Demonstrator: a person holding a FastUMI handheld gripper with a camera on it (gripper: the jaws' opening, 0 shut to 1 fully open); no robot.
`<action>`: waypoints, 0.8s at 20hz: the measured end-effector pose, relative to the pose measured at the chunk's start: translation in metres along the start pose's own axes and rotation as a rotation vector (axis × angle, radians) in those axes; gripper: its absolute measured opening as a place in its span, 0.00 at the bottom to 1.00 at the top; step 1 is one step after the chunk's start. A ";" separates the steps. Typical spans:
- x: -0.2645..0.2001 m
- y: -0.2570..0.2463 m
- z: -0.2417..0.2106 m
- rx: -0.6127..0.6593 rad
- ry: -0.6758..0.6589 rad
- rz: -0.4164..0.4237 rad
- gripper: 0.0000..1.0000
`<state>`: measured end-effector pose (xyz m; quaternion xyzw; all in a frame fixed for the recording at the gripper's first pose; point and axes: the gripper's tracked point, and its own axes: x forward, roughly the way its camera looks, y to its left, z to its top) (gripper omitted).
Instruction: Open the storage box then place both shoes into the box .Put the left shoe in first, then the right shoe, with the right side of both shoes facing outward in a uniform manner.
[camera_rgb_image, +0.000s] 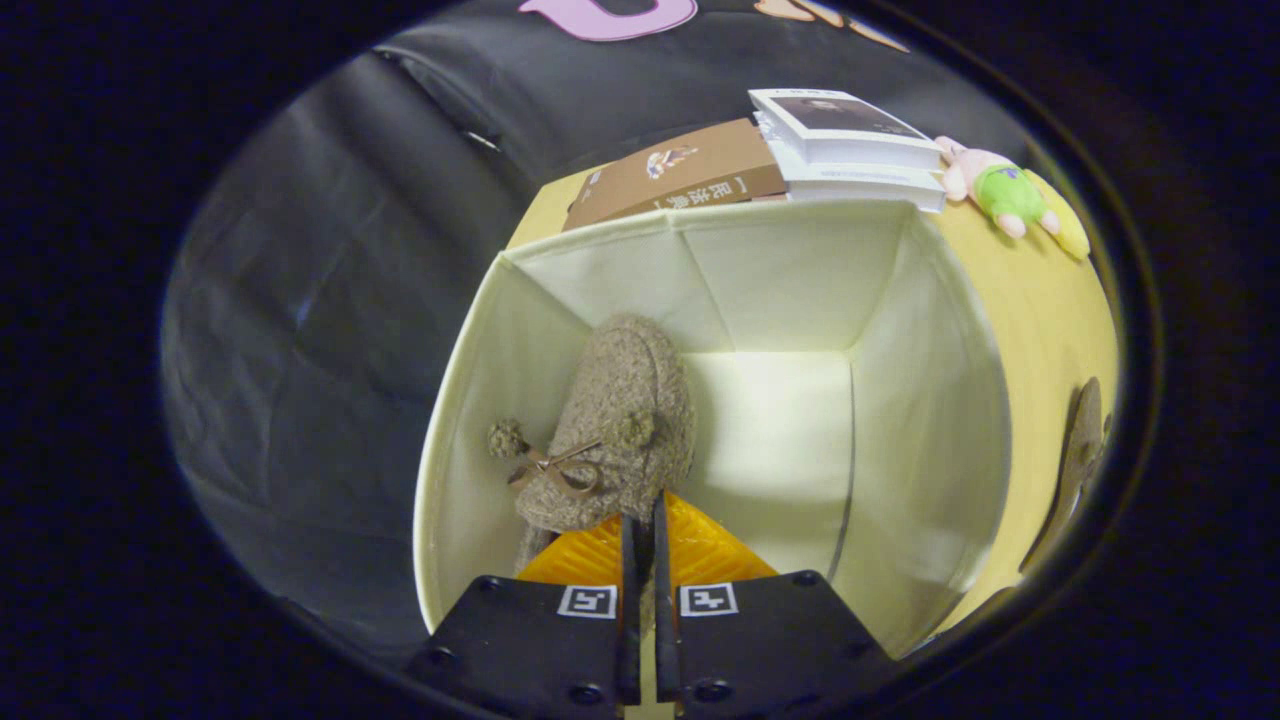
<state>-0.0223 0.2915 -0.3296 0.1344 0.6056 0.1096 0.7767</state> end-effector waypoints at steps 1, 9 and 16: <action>-0.003 0.005 -0.003 -0.008 0.007 0.014 0.09; -0.030 0.026 0.002 -0.128 -0.057 0.122 0.91; -0.086 0.011 0.021 -0.251 -0.208 0.183 1.00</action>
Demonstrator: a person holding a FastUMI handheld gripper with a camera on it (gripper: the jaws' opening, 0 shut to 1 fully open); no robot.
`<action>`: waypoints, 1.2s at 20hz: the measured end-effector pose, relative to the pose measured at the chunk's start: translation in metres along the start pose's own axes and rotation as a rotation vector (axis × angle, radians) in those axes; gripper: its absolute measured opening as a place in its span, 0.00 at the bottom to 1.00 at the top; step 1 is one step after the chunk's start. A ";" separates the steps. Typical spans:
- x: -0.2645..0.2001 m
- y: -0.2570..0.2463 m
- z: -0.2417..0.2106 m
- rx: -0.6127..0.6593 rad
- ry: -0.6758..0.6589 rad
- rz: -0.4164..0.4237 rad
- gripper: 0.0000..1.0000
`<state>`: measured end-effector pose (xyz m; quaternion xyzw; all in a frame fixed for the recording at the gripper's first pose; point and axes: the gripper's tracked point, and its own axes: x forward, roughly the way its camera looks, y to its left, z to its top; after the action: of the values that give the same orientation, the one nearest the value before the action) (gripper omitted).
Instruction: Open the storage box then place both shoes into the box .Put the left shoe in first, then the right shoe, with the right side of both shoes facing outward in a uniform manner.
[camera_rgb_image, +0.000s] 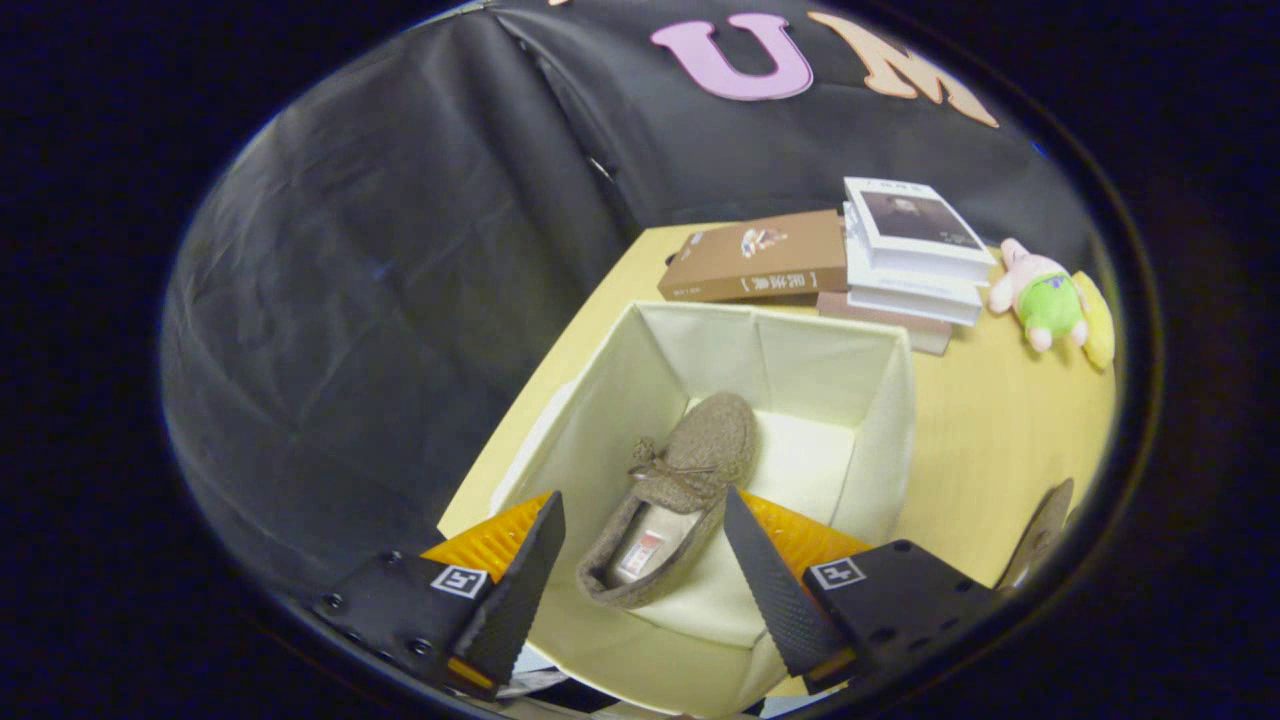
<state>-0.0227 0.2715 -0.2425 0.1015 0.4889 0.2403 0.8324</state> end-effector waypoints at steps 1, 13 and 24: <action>-0.007 -0.004 0.002 -0.012 -0.017 0.006 1.00; -0.103 -0.103 0.023 -0.049 -0.228 -0.070 1.00; -0.174 -0.242 0.003 0.096 -0.295 -0.257 1.00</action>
<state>-0.0184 -0.0246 -0.2059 0.1119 0.3816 0.0908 0.9130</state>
